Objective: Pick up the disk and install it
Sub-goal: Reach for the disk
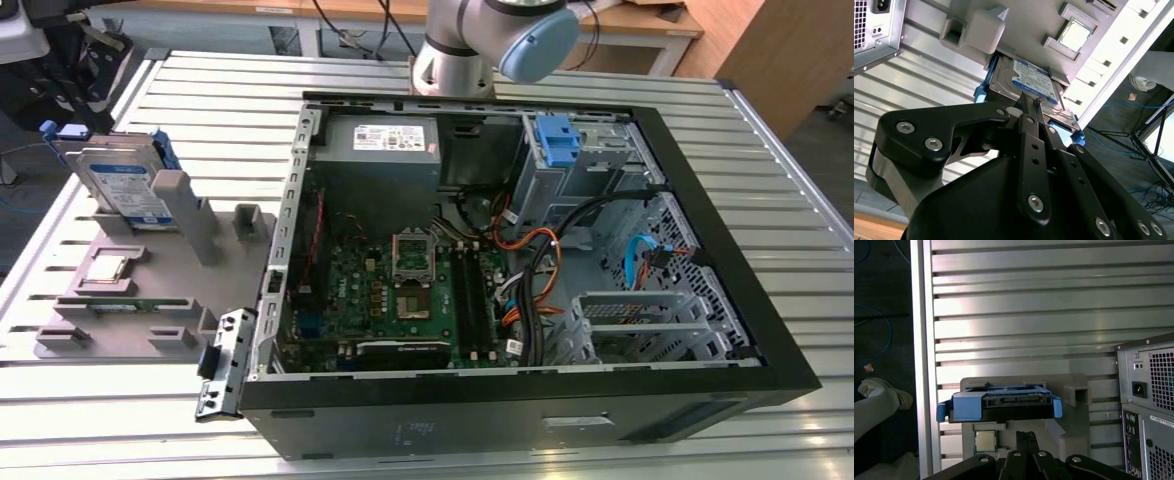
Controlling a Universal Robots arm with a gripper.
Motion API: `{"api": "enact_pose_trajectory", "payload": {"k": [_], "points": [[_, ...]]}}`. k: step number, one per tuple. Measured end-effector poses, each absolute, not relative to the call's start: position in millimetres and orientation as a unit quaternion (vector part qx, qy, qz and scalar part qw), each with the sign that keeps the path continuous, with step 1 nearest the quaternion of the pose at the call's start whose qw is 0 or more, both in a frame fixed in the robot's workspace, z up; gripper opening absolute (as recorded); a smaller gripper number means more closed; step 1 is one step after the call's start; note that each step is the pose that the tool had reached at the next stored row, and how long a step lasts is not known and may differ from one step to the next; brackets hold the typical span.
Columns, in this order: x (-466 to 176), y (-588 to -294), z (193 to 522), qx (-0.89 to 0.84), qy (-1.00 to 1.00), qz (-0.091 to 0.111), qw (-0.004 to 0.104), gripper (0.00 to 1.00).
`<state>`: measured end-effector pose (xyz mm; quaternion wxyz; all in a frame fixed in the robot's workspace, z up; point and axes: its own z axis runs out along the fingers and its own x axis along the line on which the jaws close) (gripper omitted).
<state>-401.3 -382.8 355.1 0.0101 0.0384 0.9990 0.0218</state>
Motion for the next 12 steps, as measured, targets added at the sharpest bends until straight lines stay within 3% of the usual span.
{"api": "enact_pose_trajectory", "payload": {"k": [12], "points": [[-413, -373, 350, 0.038, 0.999, 0.023, 0.010, 0.11]]}}
